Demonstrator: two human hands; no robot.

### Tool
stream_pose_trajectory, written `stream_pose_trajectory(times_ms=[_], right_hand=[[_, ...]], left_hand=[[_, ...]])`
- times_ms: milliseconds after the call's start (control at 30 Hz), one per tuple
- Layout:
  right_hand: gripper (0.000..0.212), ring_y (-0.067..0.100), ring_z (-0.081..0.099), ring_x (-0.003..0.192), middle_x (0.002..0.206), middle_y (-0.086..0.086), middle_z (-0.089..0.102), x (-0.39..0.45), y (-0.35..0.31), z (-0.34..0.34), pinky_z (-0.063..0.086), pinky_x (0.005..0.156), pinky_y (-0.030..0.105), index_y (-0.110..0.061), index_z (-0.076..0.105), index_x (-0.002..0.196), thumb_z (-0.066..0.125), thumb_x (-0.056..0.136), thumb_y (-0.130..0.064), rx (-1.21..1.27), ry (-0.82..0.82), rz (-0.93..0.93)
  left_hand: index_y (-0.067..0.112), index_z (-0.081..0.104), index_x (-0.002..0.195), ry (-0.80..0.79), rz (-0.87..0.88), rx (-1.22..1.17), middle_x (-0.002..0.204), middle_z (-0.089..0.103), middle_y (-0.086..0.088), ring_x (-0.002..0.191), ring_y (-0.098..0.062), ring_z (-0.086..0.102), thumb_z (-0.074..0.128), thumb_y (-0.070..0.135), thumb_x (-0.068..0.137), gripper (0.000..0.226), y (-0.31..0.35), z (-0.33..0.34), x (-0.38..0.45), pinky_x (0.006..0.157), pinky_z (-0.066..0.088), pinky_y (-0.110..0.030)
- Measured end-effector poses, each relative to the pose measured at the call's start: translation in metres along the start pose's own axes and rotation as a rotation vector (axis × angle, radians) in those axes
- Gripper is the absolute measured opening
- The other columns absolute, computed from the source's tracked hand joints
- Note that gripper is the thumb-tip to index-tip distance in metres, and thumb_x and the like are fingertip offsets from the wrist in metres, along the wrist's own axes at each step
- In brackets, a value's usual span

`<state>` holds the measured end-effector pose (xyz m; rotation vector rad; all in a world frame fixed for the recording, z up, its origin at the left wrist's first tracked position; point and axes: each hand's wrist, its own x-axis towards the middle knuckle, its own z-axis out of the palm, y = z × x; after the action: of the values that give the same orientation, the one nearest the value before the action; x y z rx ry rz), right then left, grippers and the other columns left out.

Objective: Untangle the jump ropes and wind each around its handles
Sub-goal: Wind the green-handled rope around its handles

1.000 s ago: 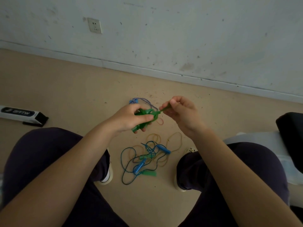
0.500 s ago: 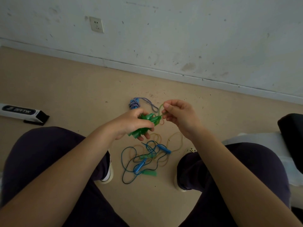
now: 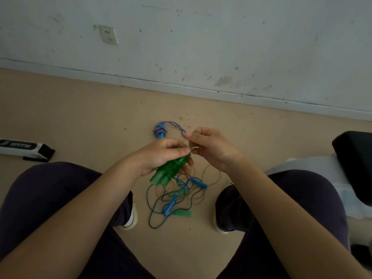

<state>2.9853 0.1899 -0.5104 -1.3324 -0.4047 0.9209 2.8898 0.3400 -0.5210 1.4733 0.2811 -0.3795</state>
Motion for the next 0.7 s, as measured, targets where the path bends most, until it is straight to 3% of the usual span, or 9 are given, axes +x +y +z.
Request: stream_pose_trajectory(times_ms=[167,300,367,533,633,700], right_hand=[[0.027,0.012,0.056,0.050,0.055,-0.001,0.059,0.004,0.002,-0.002,0.048,0.055,0.022,-0.010,0.050,0.069,0.067,0.089,-0.008,-0.105,0.099,-0.053],[0.027,-0.001,0.052,0.045,0.059,0.002,0.058,0.004,0.007,0.001,0.039,0.049,0.014,-0.007,0.053,0.075,0.076,0.085,-0.017,-0.604,0.339,-0.278],[0.028,-0.004,0.050,0.042,0.056,-0.005,0.050,0.003,0.008,0.005,0.035,0.045,0.010,-0.007,0.051,0.074,0.076,0.084,-0.014,-0.690,0.398,-0.371],[0.033,0.001,0.046,0.044,0.056,-0.002,0.042,0.005,0.010,0.001,0.032,0.045,0.011,-0.007,0.045,0.074,0.075,0.086,-0.012,-0.677,0.436,-0.414],[0.035,0.016,0.045,0.051,0.060,0.019,0.049,0.011,0.013,-0.009,0.039,0.050,0.029,-0.007,0.044,0.074,0.075,0.086,-0.020,-0.593,0.457,-0.349],[0.033,0.018,0.047,0.048,0.060,0.018,0.051,0.012,0.013,-0.013,0.040,0.048,0.029,-0.007,0.045,0.075,0.074,0.087,-0.018,-0.491,0.467,-0.332]], left_hand=[[0.009,0.066,0.107,0.003,0.029,-0.043,0.078,0.069,-0.014,0.058,-0.024,0.063,0.058,0.014,0.096,0.014,-0.001,0.001,0.001,0.056,0.054,-0.032],[0.014,0.071,0.106,-0.006,0.014,-0.090,0.077,0.067,-0.016,0.058,-0.026,0.060,0.060,0.013,0.095,0.016,-0.002,-0.002,0.003,0.056,0.053,-0.033],[0.011,0.070,0.107,-0.011,0.002,-0.104,0.077,0.067,-0.016,0.058,-0.026,0.059,0.060,0.014,0.094,0.017,-0.001,-0.003,0.004,0.056,0.053,-0.033],[0.006,0.069,0.109,-0.019,-0.023,-0.116,0.079,0.068,-0.015,0.058,-0.023,0.060,0.059,0.014,0.095,0.019,0.000,-0.002,0.004,0.055,0.054,-0.032],[0.005,0.069,0.110,-0.033,-0.019,-0.111,0.081,0.068,-0.014,0.061,-0.022,0.062,0.062,0.018,0.091,0.023,0.000,-0.003,0.003,0.057,0.055,-0.032],[0.005,0.069,0.110,-0.057,-0.008,-0.108,0.082,0.069,-0.013,0.063,-0.021,0.063,0.064,0.020,0.088,0.028,0.001,-0.004,0.002,0.058,0.056,-0.033]])
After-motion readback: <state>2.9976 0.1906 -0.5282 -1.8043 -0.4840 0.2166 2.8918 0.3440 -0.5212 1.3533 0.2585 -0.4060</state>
